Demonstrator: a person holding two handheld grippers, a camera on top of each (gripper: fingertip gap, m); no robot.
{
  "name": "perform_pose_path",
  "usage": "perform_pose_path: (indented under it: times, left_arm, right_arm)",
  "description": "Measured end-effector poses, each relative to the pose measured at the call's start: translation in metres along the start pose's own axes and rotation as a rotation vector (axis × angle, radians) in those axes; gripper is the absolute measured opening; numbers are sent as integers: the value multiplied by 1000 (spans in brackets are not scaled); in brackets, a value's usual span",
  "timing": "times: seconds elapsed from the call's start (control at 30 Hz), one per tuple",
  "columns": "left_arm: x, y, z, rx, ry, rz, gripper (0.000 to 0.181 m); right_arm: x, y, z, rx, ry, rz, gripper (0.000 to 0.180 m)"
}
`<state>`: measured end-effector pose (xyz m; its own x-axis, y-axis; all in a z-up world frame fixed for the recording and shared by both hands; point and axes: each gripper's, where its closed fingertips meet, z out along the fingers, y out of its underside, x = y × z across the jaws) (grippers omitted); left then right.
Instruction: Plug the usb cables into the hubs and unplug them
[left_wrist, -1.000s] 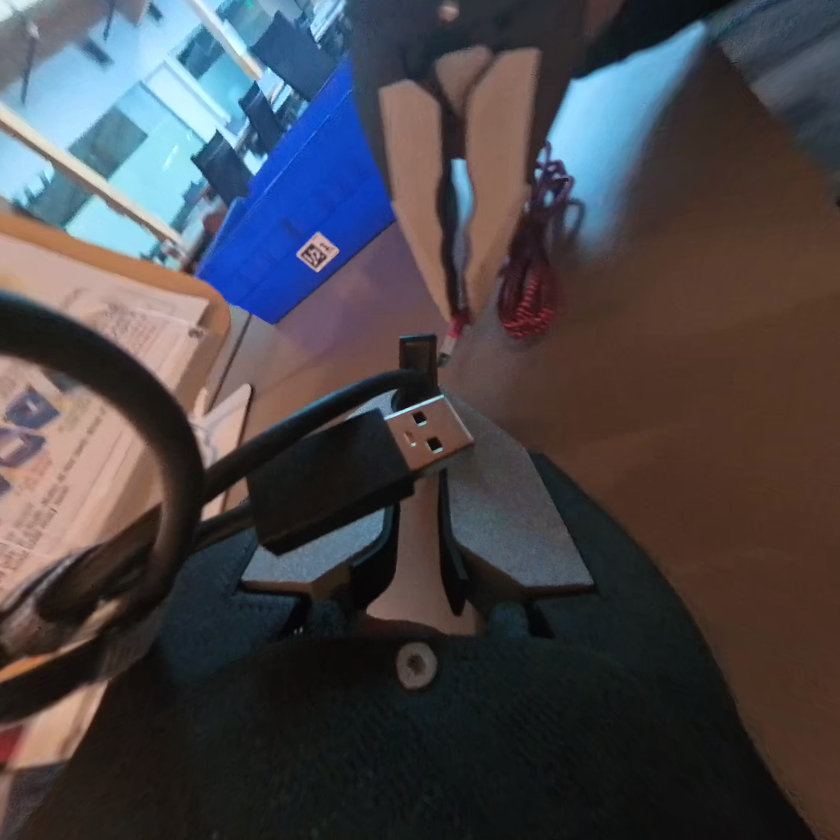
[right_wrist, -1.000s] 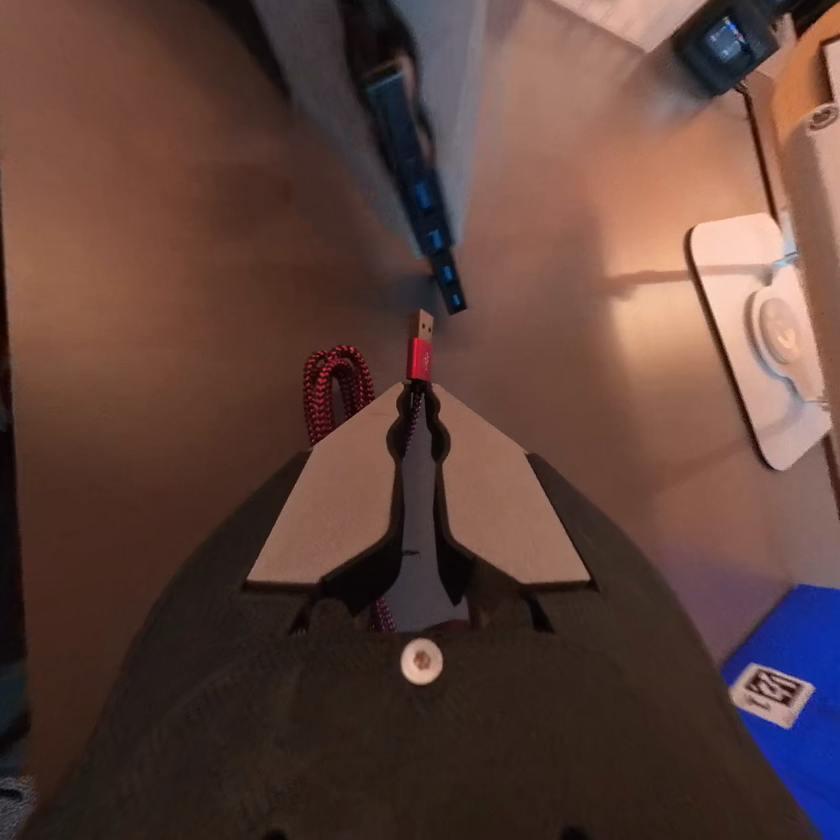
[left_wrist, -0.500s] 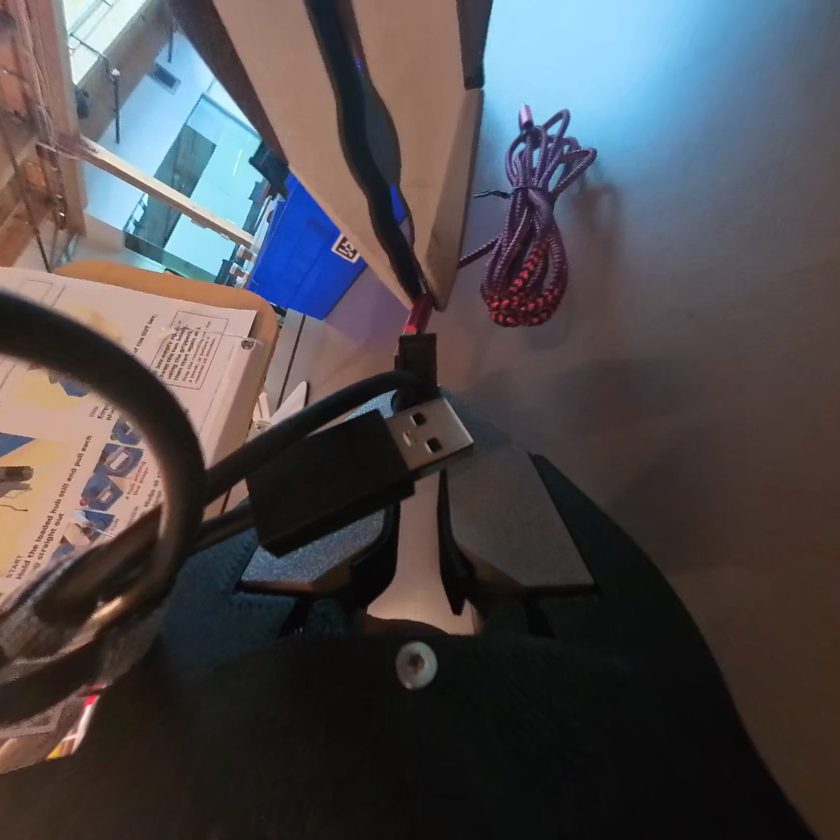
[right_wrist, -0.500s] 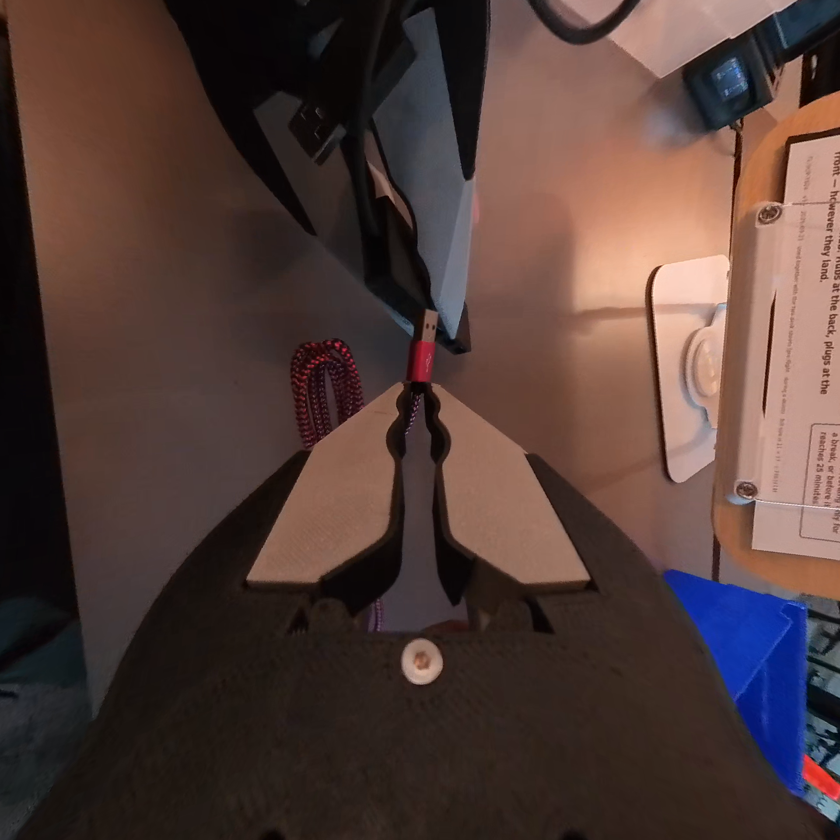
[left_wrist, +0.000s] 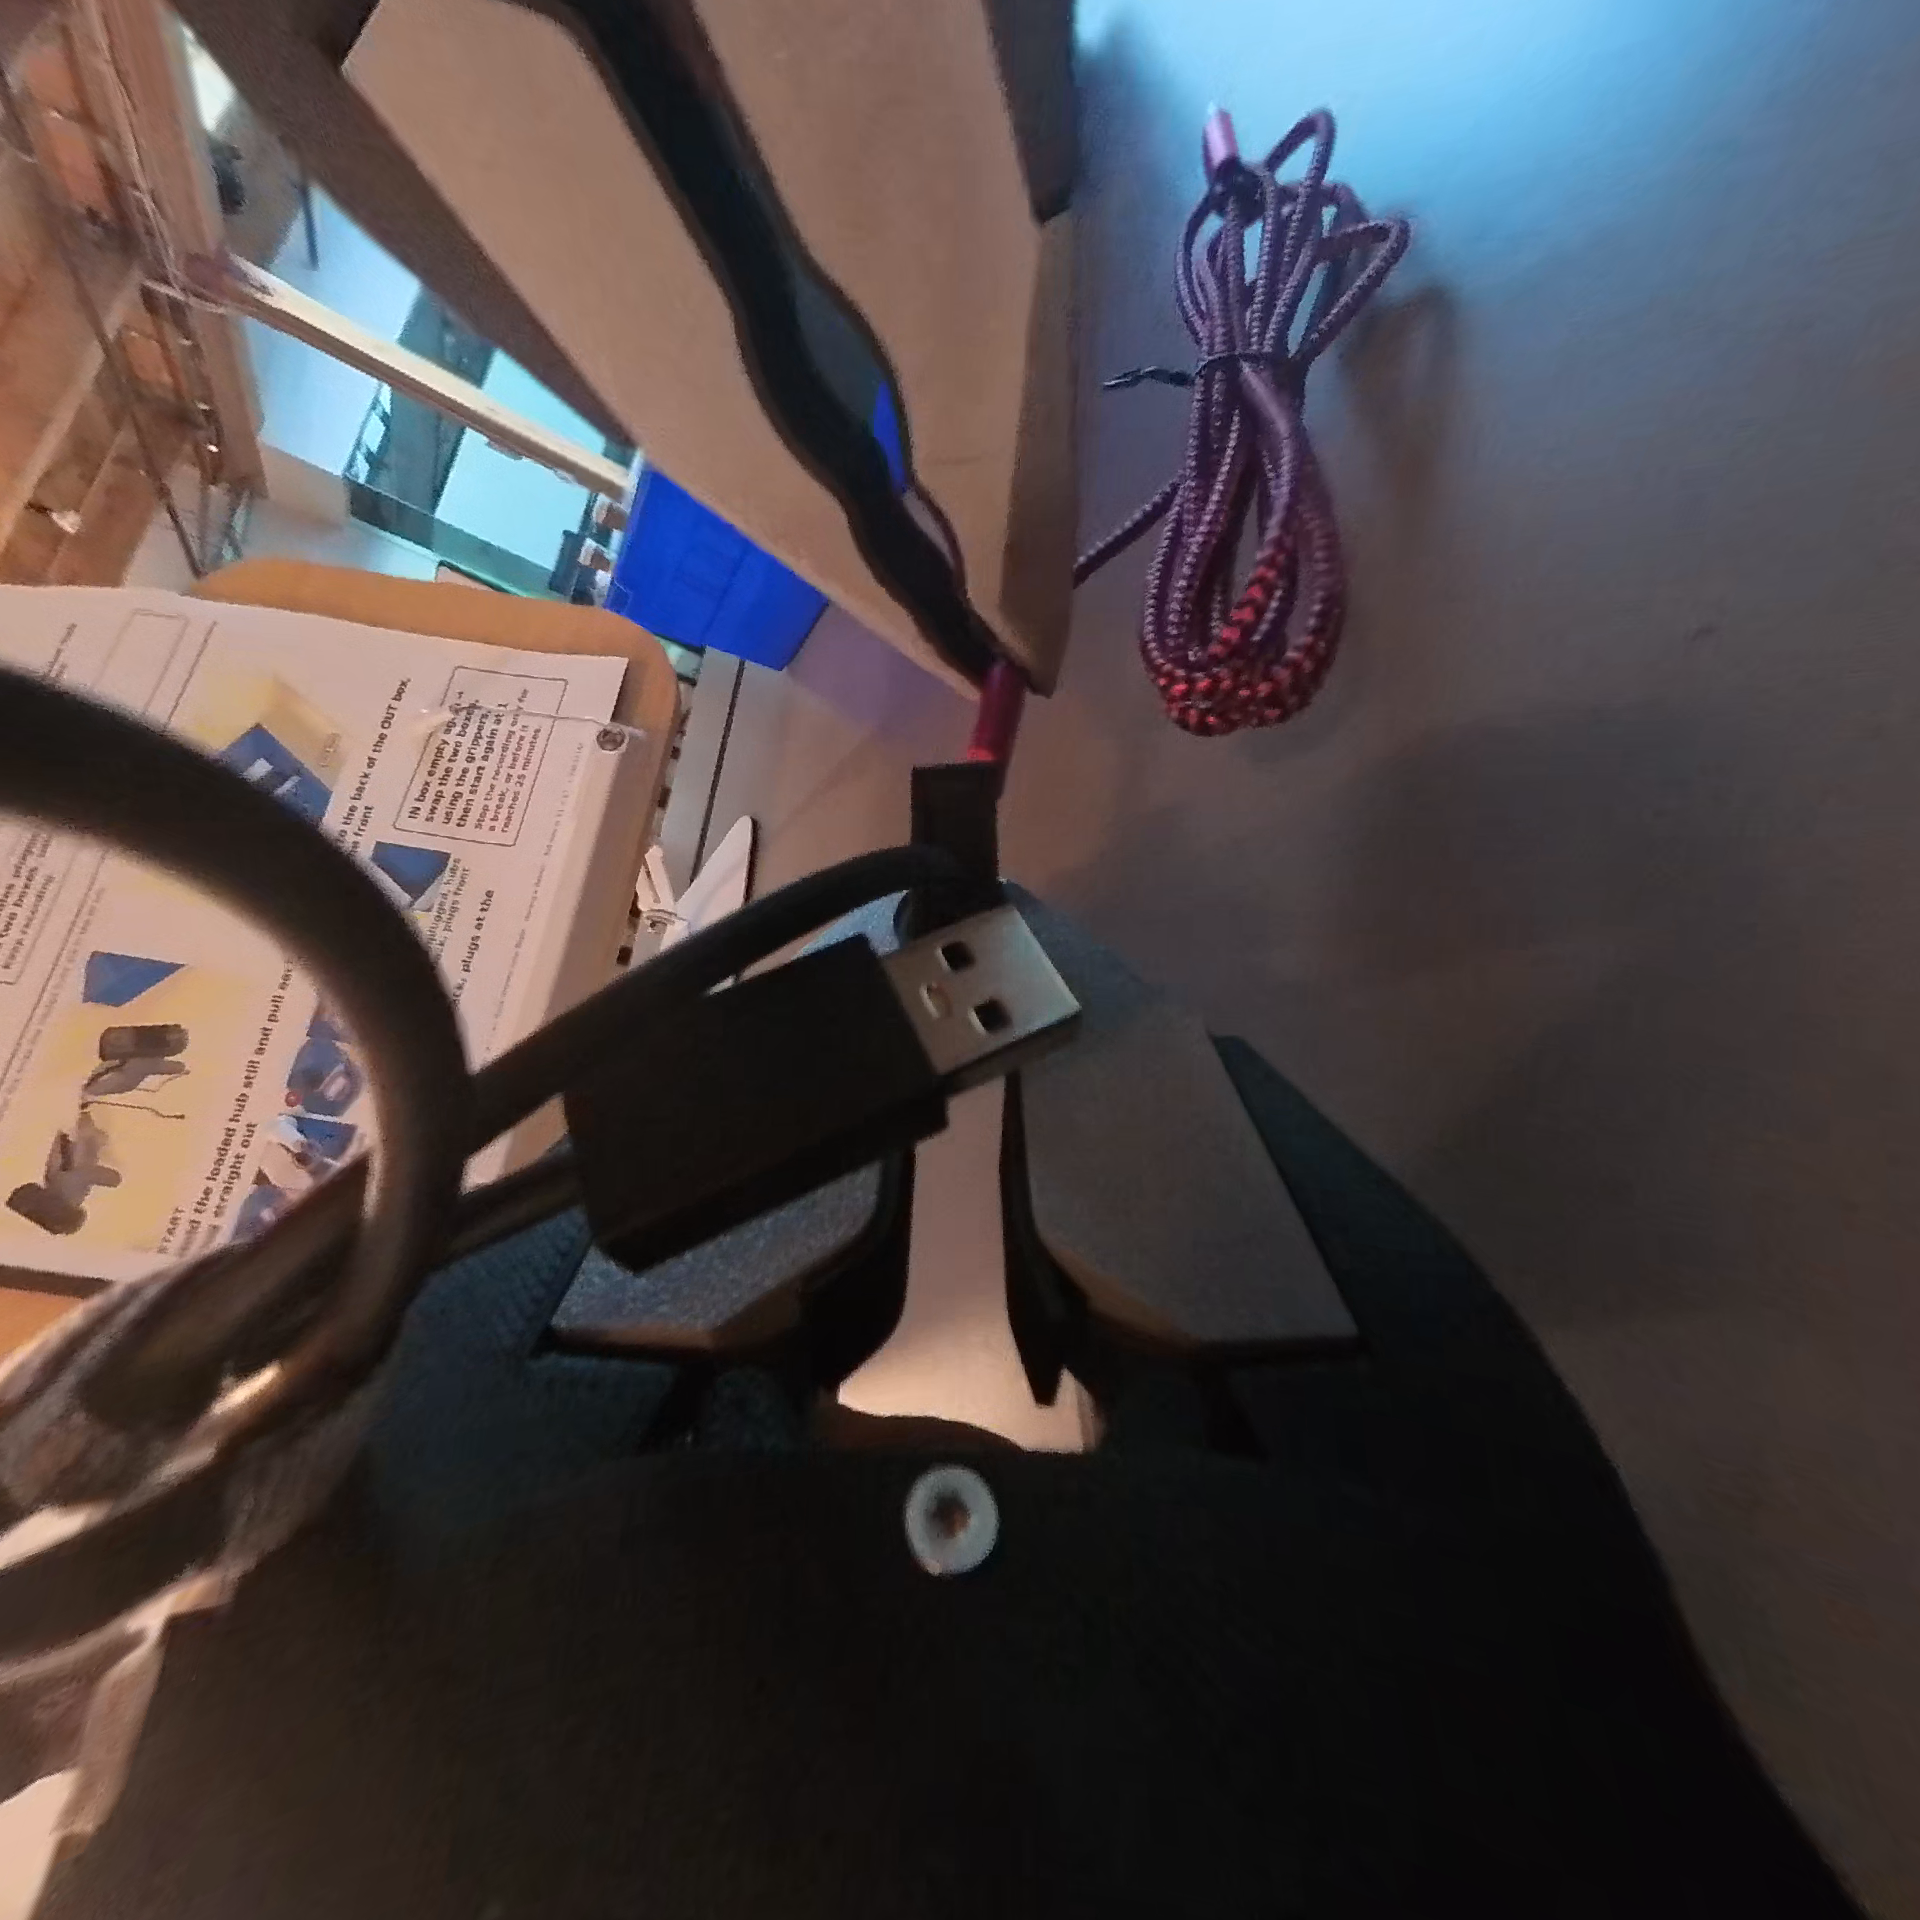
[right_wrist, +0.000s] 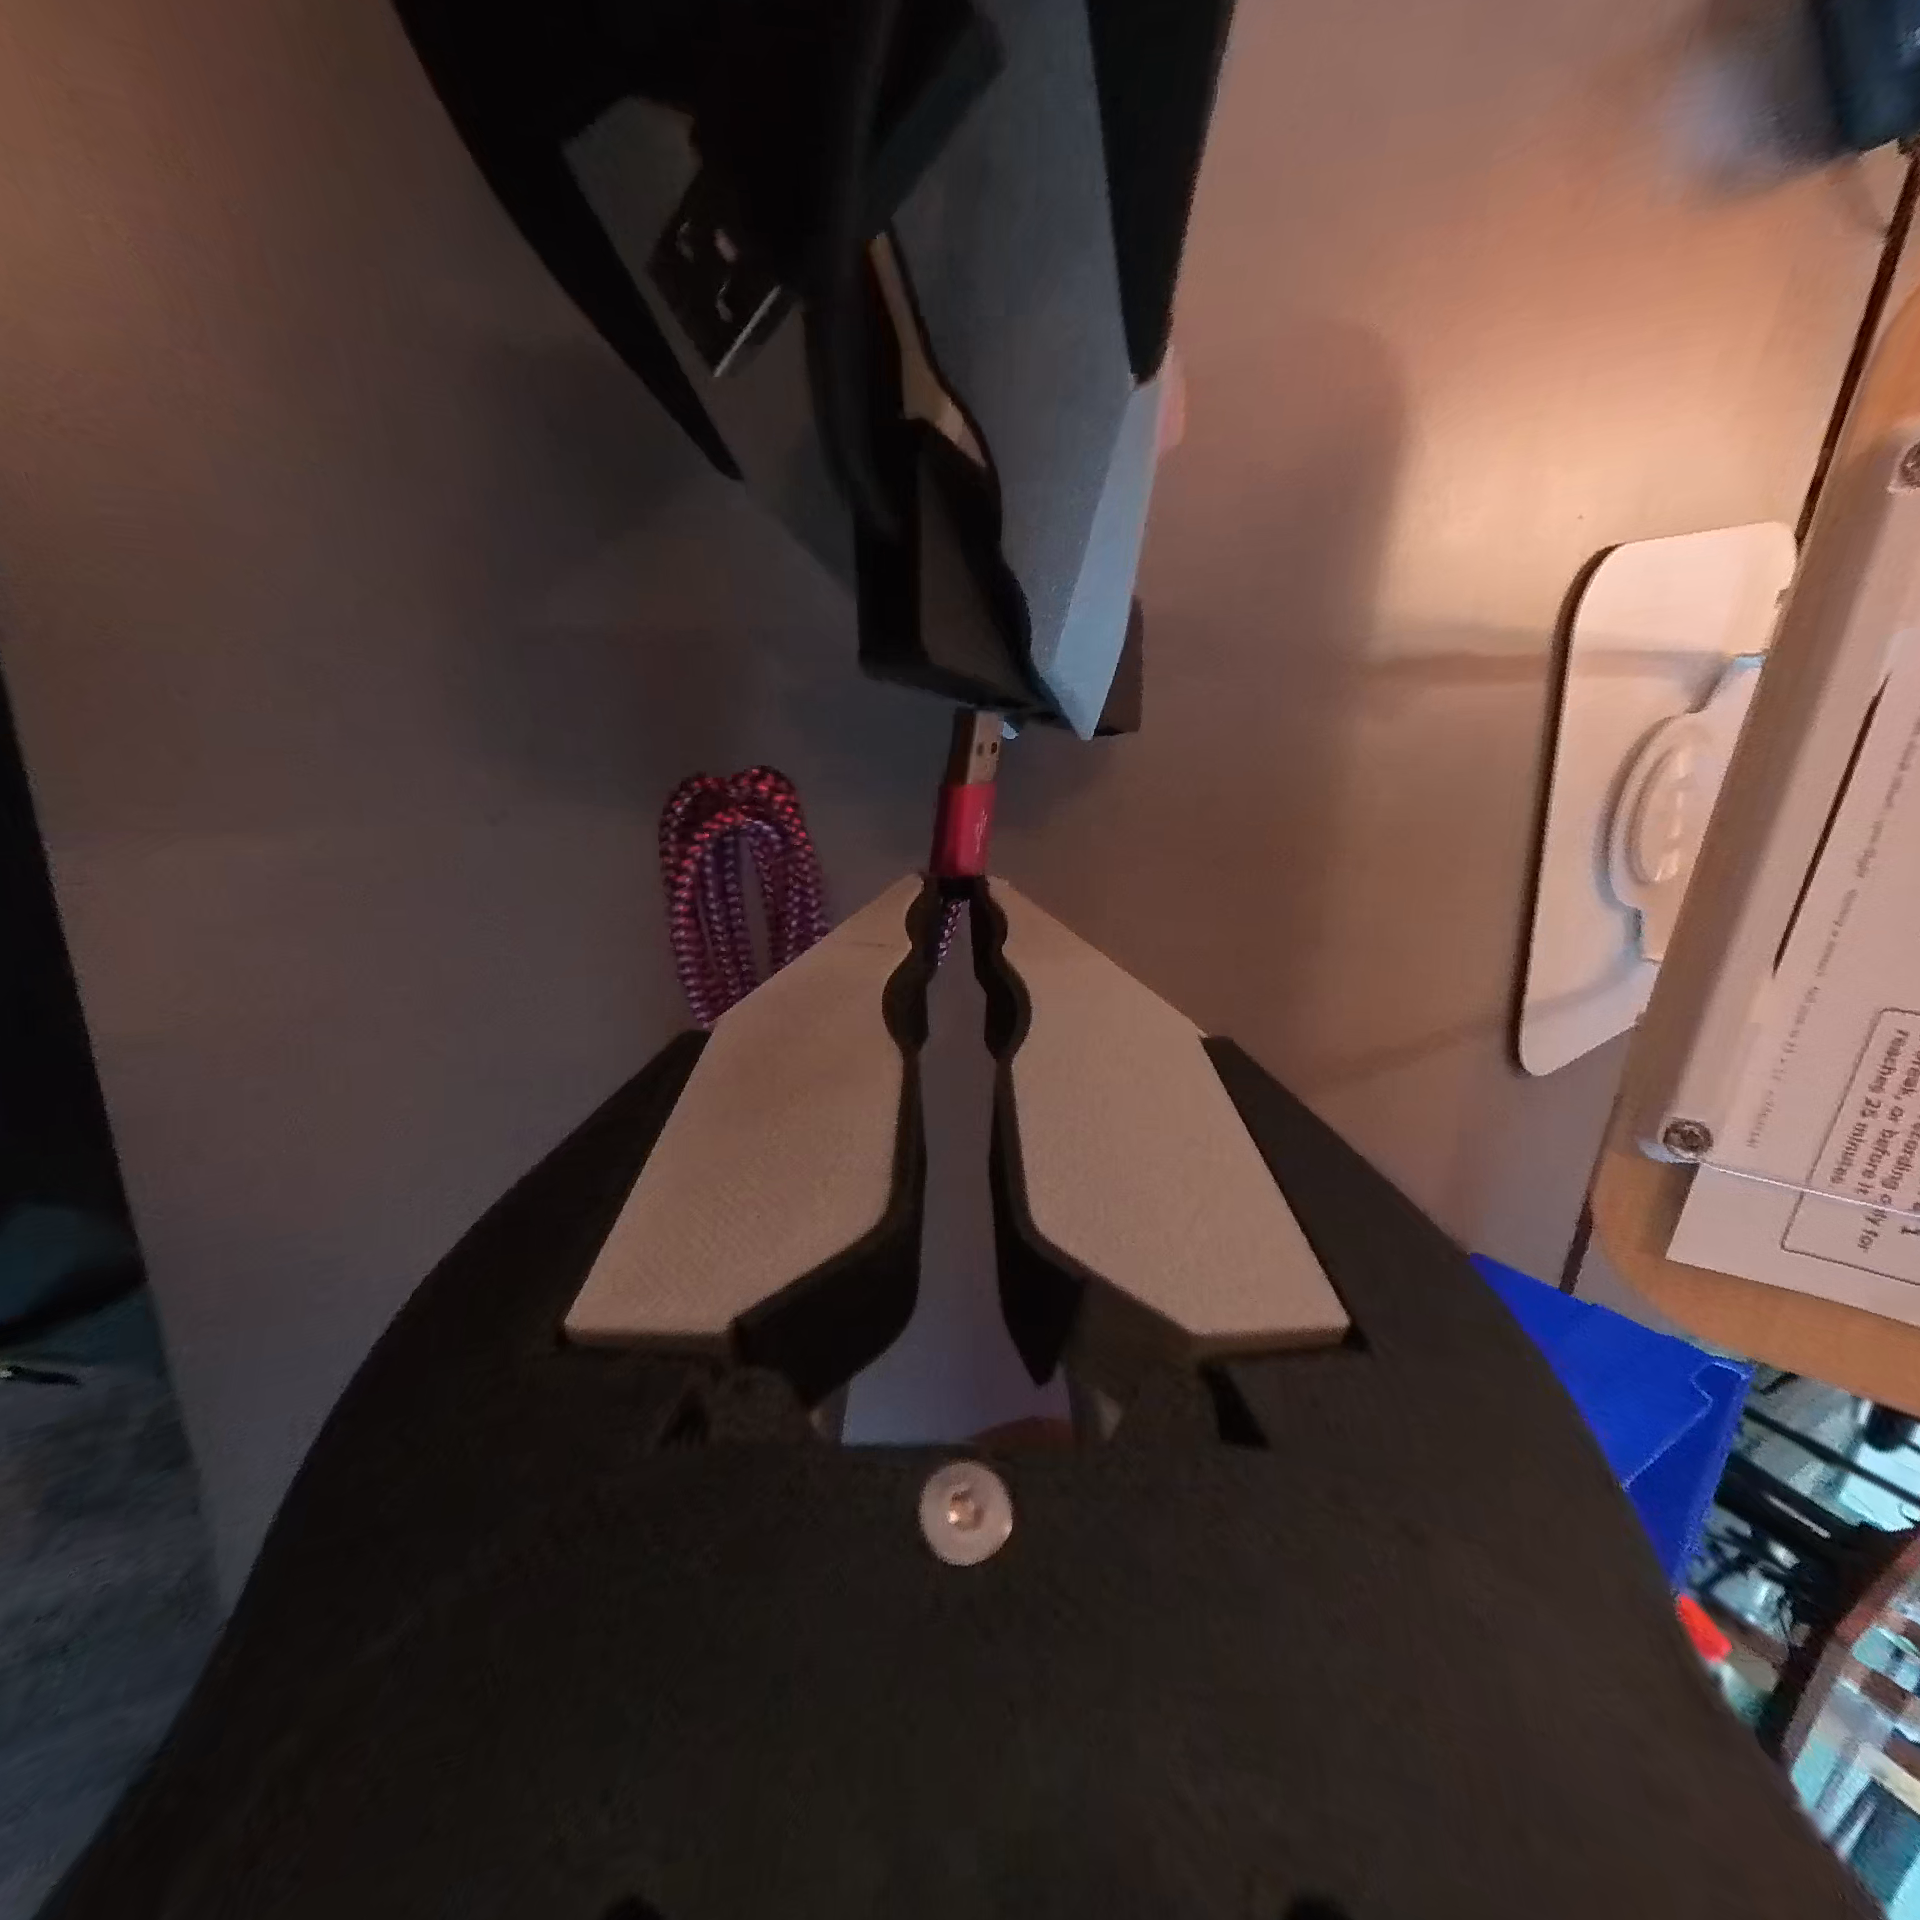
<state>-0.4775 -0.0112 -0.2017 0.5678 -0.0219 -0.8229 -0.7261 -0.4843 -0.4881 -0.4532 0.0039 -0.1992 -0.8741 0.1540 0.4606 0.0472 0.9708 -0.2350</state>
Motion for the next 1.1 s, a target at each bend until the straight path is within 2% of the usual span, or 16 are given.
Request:
perform_pose_path:
  times: [0.03,0.07,0.1,0.13,0.2,0.23,0.57,0.63,0.67,0.7,0.9,0.93,1.03,1.1]
  left_arm:
    - [1,0,1,-8,-2,13,96]
    - [1,-1,1,-13,-6,23,96]
    - [2,-2,1,-16,-9,29,83]
    - [2,-2,2,-23,-12,33,83]
    - [1,2,3,-51,-29,68,84]
    - [0,4,3,-72,-47,99,97]
    - [0,4,4,-87,-45,62,95]
    - [2,3,4,-72,-20,20,81]
    - [3,3,3,-66,-2,-9,95]
    - [4,3,3,-64,12,-29,7]
    - [9,3,4,-69,25,-4,7]
    - [9,3,4,-70,23,1,90]
    - [7,5,3,-67,27,-33,87]
    - [5,4,3,-63,25,-65,75]
  right_arm:
    - [2,1,1,-18,2,-3,3]
    - [3,3,3,-37,4,-7,3]
    - [4,4,5,-55,4,-10,3]
    - [6,5,6,-67,5,-10,3]
    - [7,5,7,-73,4,-14,3]
    - [6,4,7,-76,4,-20,3]
    - [6,5,8,-124,5,-85,3]
    - [5,5,8,-119,1,-103,3]
    - [4,4,8,-117,2,-113,3]
    - [3,3,7,-115,0,-118,3]
    - [1,0,7,-89,-29,-119,3]
    - [1,-1,8,-75,-32,-116,3]
    - [3,-5,8,-4,-27,-117,2]
    - [5,-7,6,61,-30,-92,2]
